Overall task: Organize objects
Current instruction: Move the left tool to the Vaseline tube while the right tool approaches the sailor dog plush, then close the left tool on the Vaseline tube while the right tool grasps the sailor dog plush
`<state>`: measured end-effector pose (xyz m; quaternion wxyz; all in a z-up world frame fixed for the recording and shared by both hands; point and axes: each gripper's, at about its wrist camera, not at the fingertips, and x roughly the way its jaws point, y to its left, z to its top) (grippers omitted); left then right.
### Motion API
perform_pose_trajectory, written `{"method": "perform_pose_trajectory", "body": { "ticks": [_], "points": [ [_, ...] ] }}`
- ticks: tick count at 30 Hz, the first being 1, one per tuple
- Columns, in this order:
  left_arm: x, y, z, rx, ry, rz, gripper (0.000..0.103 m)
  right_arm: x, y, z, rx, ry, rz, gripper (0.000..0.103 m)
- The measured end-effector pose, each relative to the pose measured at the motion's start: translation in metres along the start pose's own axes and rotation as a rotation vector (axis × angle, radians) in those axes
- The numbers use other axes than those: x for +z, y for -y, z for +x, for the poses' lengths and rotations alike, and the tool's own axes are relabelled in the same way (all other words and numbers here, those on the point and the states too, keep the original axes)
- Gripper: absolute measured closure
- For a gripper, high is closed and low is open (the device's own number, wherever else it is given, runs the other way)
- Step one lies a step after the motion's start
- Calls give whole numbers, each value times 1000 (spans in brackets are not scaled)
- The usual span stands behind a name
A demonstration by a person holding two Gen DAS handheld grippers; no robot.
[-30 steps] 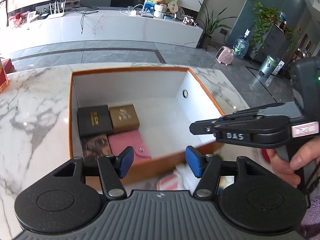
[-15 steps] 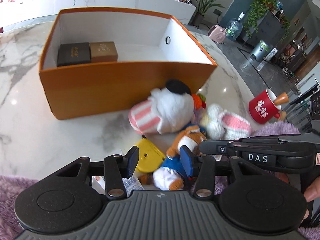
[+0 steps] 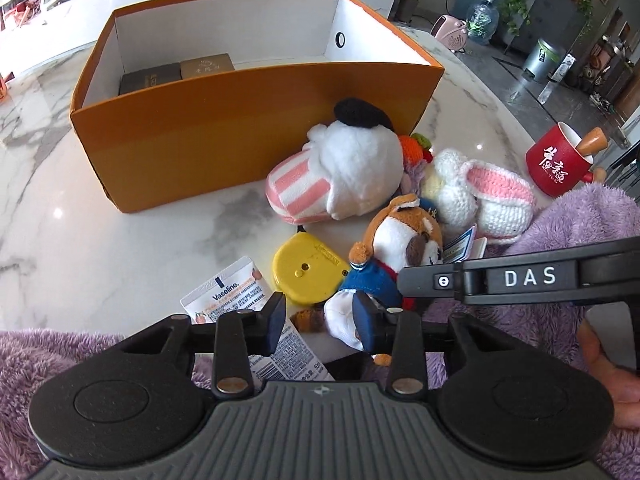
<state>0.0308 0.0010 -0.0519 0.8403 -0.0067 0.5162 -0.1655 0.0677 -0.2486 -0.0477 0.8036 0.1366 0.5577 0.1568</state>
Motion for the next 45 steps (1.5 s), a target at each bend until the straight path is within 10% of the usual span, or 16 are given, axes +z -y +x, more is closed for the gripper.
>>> {"method": "perform_pose_trajectory", "body": {
  "ticks": [10, 22, 45],
  "points": [
    [4, -8, -3, 68, 25, -45, 50, 9, 0, 21, -12, -21, 49, 40],
    [2, -30, 17, 144, -126, -191, 36, 12, -5, 47, -23, -59, 23, 24],
    [-14, -48, -5, 69, -55, -231, 40, 4, -2, 33, -15, -31, -22, 39]
  ]
}}
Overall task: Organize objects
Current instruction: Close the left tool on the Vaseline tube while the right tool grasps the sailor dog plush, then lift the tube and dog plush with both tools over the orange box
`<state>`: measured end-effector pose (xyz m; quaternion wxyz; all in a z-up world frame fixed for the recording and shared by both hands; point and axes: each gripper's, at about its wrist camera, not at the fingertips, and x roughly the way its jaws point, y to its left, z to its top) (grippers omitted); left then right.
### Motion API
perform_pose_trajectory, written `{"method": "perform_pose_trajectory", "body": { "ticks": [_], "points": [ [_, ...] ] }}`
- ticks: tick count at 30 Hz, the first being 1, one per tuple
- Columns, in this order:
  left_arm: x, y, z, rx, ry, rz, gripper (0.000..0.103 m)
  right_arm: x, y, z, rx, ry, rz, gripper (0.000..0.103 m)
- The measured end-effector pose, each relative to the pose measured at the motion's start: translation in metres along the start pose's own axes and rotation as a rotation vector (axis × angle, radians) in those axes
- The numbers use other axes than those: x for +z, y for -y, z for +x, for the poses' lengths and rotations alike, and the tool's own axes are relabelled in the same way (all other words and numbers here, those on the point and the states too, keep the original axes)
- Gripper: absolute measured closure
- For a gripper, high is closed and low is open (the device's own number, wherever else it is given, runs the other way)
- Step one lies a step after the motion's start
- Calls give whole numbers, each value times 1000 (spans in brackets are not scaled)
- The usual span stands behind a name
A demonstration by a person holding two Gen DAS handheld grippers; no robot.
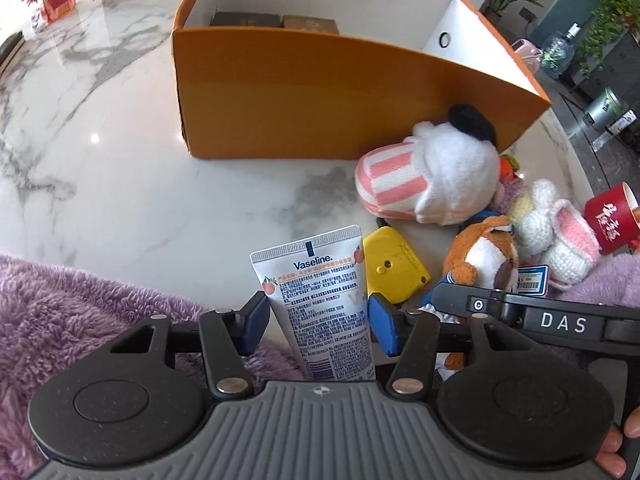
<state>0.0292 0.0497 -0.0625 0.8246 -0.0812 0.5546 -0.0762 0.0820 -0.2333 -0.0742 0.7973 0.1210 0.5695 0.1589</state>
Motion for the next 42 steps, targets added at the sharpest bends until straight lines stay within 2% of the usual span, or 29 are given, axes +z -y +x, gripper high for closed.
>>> {"method": "perform_pose_trajectory", "body": {
  "ticks": [6, 11, 17, 22, 28, 32, 35, 38, 42],
  "points": [
    [5, 11, -19, -18, 37, 43, 41, -8, -10, -20, 9, 46, -50, 39],
    [5, 13, -30, -18, 76, 41, 41, -11, -17, -36, 11, 76, -89, 39],
    [15, 19, -48, -30, 145, 56, 41, -12, -29, -56, 22, 129, -145, 39],
    [31, 26, -74, -37, 216, 95, 41, 0, -44, -71, 27, 171, -227, 39],
    [66, 35, -99, -57, 285, 158, 41, 36, -63, -97, 58, 207, -390, 39],
    [99, 37, -110, -75, 329, 181, 42, 78, -76, -107, 92, 197, -471, 39],
    [128, 41, -114, -67, 366, 208, 42, 115, -86, -111, 83, 225, -513, 39],
    [157, 46, -107, -33, 397, 231, 42, 149, -96, -101, 49, 228, -544, 39],
    [189, 50, -79, 8, 403, 243, 42, 183, -103, -63, -23, 177, -583, 38]
  ]
}}
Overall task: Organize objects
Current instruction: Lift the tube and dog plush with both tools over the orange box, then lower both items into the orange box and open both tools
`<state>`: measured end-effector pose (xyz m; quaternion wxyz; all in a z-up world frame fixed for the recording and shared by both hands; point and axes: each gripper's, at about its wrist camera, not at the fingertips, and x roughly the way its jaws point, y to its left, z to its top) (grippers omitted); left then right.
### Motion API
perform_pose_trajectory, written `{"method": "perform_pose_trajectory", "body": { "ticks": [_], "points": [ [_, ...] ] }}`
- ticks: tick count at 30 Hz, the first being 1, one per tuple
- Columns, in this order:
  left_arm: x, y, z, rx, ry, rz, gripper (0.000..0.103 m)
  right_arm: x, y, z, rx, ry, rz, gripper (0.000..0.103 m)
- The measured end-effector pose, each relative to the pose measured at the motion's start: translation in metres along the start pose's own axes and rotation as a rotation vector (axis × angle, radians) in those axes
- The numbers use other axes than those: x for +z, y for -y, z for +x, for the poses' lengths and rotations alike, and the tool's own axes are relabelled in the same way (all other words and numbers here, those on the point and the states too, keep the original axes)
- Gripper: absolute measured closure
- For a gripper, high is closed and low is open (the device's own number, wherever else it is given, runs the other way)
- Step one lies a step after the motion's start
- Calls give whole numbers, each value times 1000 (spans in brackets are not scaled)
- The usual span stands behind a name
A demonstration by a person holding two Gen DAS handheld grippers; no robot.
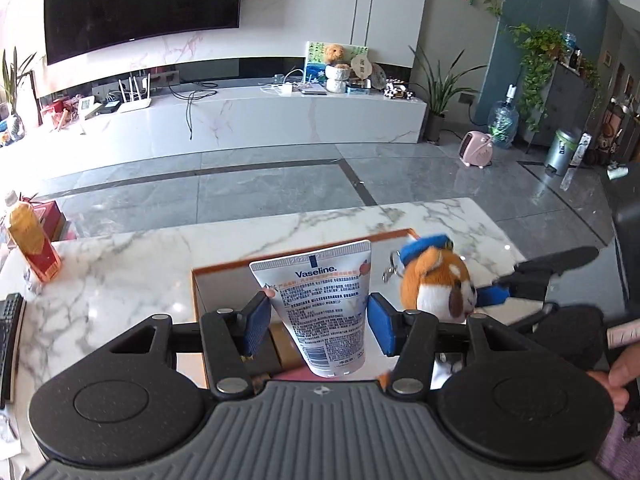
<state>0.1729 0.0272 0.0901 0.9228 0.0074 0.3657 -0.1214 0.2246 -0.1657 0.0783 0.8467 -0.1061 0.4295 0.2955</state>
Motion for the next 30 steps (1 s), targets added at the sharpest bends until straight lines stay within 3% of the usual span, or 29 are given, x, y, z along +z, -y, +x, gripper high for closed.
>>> {"method": "perform_pose_trajectory", "body": {
  "ticks": [4, 10, 18, 30],
  "points": [
    [5, 0, 43, 51, 2, 39, 42, 7, 11, 54, -16, -120, -15, 38],
    [7, -12, 93, 82, -20, 21, 42, 7, 23, 124, -50, -292, -62, 38],
    [-4, -19, 128, 94, -59, 16, 42, 8, 25, 148, -20, -344, -84, 37],
    [-12, -14, 148, 142, -78, 87, 41, 4, 18, 157, -26, -379, -147, 32]
  ]
}}
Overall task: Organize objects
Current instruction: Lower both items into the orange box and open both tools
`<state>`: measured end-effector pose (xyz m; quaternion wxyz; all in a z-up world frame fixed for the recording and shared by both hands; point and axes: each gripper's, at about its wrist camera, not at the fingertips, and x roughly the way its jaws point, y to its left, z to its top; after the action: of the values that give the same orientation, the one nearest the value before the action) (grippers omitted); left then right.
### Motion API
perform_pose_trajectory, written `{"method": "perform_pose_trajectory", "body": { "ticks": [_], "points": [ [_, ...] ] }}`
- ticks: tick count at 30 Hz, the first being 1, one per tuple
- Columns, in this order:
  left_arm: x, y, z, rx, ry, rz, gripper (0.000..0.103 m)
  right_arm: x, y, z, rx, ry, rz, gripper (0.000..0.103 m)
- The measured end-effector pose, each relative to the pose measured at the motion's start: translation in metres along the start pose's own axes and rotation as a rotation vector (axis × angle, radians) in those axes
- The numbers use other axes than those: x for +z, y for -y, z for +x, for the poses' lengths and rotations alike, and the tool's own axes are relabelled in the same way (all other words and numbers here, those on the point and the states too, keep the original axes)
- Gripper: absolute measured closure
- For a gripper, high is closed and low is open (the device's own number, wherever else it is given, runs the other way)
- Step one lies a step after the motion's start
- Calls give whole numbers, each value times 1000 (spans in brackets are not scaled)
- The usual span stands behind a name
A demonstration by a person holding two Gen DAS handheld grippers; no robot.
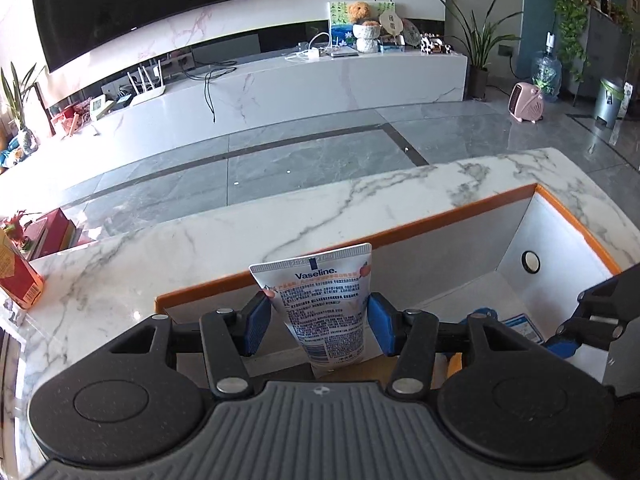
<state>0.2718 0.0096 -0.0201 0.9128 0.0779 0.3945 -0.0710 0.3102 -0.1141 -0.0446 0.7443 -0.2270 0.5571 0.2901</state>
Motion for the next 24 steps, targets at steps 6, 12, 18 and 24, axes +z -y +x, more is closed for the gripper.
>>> {"method": "perform_pose_trajectory", "body": {
  "ticks": [6, 12, 18, 24],
  "points": [
    [-2, 0, 8, -15, -46, 5, 41, 0, 1, 0, -9, -5, 8, 32],
    [-6, -2, 13, -33, -82, 2, 40, -2, 1, -3, 0, 2, 12, 32],
    [-4, -9, 3, -76, -74, -38, 36, -5, 4, -7, 24, 4, 31, 37],
    [-2, -18, -21, -101, -60, -92, 34, -10, 1, -11, 74, 19, 15, 40]
  ]
}}
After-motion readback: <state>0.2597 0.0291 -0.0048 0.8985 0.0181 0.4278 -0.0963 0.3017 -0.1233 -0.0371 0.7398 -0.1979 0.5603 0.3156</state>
